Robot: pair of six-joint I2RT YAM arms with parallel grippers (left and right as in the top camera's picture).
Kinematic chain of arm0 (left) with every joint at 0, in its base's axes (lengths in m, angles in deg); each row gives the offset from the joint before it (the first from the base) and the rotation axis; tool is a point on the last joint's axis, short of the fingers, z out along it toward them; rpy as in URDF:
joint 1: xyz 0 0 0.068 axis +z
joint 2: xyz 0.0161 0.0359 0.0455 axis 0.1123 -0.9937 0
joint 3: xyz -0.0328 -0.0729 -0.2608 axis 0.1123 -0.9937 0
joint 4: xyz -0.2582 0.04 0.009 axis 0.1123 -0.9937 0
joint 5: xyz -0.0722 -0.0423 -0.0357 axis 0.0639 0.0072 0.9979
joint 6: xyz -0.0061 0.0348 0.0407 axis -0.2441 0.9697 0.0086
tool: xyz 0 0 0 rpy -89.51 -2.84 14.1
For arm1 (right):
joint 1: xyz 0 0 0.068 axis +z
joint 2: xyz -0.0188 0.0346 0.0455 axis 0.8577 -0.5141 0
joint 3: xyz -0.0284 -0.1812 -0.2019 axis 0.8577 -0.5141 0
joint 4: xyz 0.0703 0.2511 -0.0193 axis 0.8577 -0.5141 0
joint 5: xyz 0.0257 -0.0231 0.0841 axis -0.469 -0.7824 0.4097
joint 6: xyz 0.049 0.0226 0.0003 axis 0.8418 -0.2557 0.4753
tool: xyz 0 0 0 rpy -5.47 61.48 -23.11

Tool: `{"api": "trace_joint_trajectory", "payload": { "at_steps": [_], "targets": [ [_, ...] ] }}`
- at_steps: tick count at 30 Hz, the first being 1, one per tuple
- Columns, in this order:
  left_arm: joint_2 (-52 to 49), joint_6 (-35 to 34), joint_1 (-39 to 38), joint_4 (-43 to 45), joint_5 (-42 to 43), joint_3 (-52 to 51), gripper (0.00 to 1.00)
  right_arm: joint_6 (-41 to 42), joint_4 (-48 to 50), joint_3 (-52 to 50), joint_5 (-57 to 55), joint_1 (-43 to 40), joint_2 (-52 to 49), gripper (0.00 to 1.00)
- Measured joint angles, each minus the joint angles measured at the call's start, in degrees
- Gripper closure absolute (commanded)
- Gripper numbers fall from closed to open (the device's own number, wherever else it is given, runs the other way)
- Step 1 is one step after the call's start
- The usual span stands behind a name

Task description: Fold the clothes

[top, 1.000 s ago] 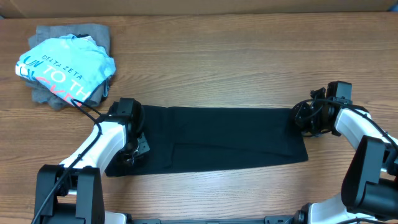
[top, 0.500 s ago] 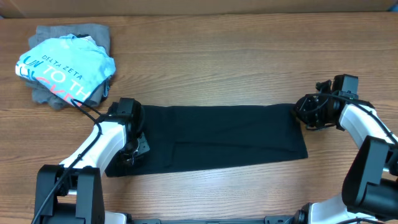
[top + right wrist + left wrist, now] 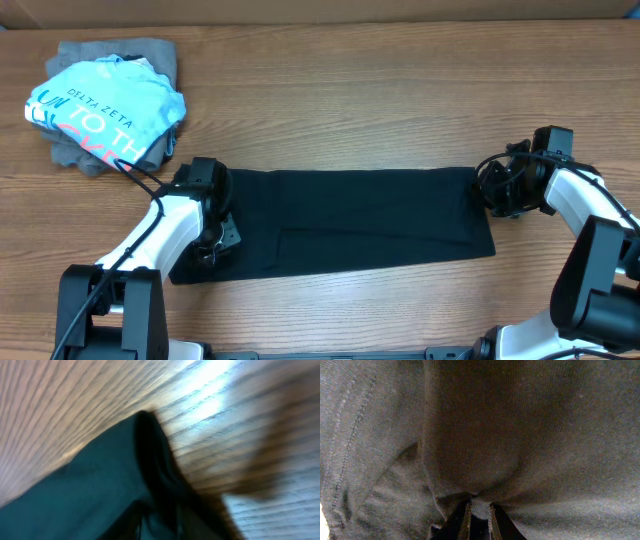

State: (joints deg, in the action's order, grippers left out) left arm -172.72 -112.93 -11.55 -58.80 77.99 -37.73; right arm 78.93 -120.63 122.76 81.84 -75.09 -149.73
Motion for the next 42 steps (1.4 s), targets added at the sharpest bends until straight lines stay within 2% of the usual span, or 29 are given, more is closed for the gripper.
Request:
{"api": "trace_joint_trajectory", "payload": {
  "at_steps": [3, 8, 9, 10, 13, 15, 16, 19, 29, 35, 39, 42],
  "targets": [
    [0.0, 0.0, 0.0, 0.0, 0.0, 0.0, 0.84, -0.3, 0.2, 0.0, 2.2, 0.0, -0.1, 0.88],
    [0.0, 0.0, 0.0, 0.0, 0.0, 0.0, 0.83, -0.3, 0.9, 0.0, 4.9, 0.0, -0.1, 0.87],
    [0.0, 0.0, 0.0, 0.0, 0.0, 0.0, 0.83, -0.3, 1.4, 0.0, 5.2, 0.0, -0.1, 0.81],
    [0.0, 0.0, 0.0, 0.0, 0.0, 0.0, 0.83, -0.2, 1.8, 0.0, 5.4, 0.0, -0.1, 0.80],
    [0.0, 0.0, 0.0, 0.0, 0.0, 0.0, 0.84, -0.4, 3.7, 0.0, 5.8, 0.0, -0.1, 0.79],
    [0.0, 0.0, 0.0, 0.0, 0.0, 0.0, 0.84, -0.1, 4.4, 0.0, 5.7, 0.0, -0.1, 0.65],
    [0.0, 0.0, 0.0, 0.0, 0.0, 0.0, 0.84, 0.3, 4.2, 0.0, 5.7, 0.0, -0.1, 0.64],
    [0.0, 0.0, 0.0, 0.0, 0.0, 0.0, 0.84, -0.1, 3.1, 0.0, 5.2, 0.0, -0.1, 0.69],
    [0.0, 0.0, 0.0, 0.0, 0.0, 0.0, 0.83, 0.0, 2.4, 0.0, 4.1, 0.1, -1.0, 0.70],
    [0.0, 0.0, 0.0, 0.0, 0.0, 0.0, 0.82, 0.0, 4.7, -0.1, 4.4, 0.7, -3.5, 0.91],
    [0.0, 0.0, 0.0, 0.0, -0.1, 0.0, 0.82, 0.1, 3.0, 0.3, 4.7, 0.6, -3.5, 0.96],
    [0.0, 0.0, 0.0, 0.0, -0.1, 0.0, 0.83, 0.0, 0.0, 2.6, 5.0, -0.2, -3.6, 0.96]
  ]
}}
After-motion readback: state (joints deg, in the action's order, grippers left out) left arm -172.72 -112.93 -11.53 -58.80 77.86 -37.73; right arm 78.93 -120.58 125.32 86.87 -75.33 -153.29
